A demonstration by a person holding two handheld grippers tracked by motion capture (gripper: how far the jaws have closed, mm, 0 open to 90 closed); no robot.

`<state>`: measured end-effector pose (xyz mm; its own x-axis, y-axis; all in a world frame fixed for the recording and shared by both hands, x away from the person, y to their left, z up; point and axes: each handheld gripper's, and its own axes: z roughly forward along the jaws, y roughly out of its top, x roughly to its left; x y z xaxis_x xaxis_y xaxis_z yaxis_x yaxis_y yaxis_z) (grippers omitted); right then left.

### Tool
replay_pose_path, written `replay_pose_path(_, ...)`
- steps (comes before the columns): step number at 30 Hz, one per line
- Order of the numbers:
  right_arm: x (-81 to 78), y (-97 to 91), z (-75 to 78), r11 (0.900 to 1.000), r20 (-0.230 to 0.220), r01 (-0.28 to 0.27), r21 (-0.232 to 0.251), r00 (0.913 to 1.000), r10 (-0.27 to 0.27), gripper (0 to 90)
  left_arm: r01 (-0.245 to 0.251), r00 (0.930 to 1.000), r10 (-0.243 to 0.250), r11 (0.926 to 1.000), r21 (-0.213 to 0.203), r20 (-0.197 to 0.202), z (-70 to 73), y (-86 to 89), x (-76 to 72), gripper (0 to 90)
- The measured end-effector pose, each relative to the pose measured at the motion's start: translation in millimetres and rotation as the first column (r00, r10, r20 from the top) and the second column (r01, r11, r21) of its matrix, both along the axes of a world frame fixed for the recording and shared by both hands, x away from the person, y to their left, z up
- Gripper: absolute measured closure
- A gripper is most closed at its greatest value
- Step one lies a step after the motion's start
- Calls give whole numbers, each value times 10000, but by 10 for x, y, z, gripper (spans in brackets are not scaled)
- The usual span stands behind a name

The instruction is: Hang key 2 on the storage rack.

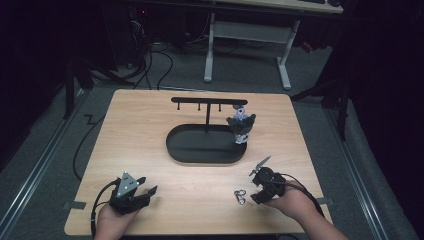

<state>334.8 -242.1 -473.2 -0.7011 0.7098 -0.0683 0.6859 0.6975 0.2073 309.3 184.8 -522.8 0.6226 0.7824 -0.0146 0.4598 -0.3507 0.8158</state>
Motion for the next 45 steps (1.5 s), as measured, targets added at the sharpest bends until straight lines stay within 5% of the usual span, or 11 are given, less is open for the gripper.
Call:
replay_pose_path(21,11,238,-61,9944,51,-1048,126,9945,1047,518,112,9999,-114,9997,197,99,-7,10,-34,450)
replay_pose_path(31,35,426,-84,9859,283,-1659,-207,9856,1664,812,140,9999,-142,9997,177,75,0,24,-39,450)
replay_pose_path(37,93,449,-51,9896,392,-1431,-135,9889,1435,884,115,9999,-116,9998,152,81,-4,26,-40,450)
replay_pose_path(45,205,343,-7,9969,201,-711,335,9973,704,871,167,9998,-168,9997,191,62,-10,23,-36,449)
